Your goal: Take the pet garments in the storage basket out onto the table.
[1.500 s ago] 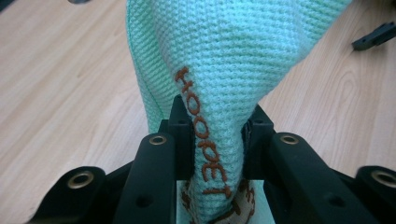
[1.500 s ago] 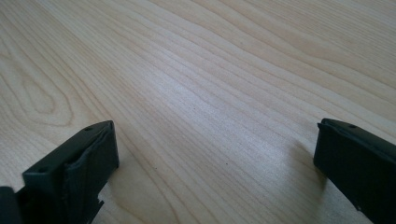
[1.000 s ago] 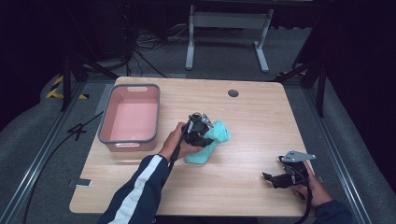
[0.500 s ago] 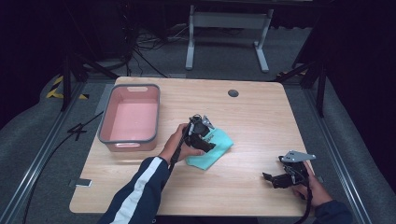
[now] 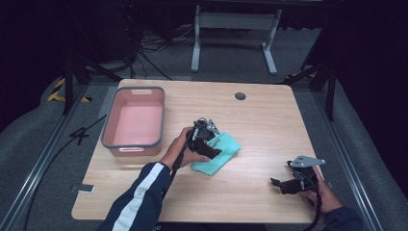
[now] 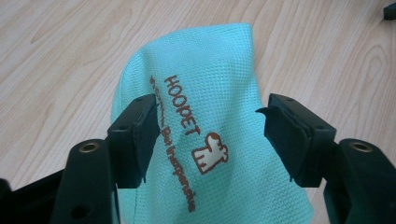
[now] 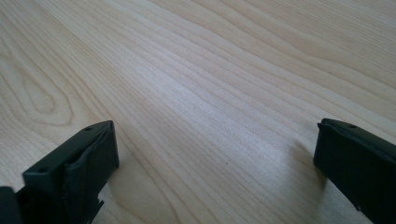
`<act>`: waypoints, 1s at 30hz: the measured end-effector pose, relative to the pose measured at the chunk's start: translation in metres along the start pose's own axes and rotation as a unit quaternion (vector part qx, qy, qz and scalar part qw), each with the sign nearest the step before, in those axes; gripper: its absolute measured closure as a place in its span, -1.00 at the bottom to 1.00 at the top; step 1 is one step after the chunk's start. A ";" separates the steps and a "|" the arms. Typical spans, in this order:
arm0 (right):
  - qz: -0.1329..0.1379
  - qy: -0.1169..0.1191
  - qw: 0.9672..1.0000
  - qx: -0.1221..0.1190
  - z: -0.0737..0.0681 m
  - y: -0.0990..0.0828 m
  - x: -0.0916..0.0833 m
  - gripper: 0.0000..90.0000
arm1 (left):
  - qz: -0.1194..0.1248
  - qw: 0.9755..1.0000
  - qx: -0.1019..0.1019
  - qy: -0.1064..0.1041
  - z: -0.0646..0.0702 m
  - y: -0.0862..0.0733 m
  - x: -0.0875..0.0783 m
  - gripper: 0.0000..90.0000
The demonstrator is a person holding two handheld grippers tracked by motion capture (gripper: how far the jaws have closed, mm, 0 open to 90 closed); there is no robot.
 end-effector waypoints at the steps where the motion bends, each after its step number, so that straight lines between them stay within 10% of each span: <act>1: 0.000 0.000 1.000 0.000 0.000 0.000 0.000 -0.99 | 0.001 1.000 0.001 -0.001 0.001 0.000 -0.002 -0.23; 30: 0.000 0.000 1.000 0.000 0.000 0.000 0.000 -0.99 | -0.024 0.996 0.081 -0.023 0.021 -0.020 -0.042 -0.50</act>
Point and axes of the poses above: each handheld gripper's, and its own axes: x roughly forward along the jaws, y roughly out of its top, z roughly to its right, the point moved 9 cm from there along x, roughly forward along the jaws, and after that the axes turned 13 degrees about z, right-handed, at the moved point
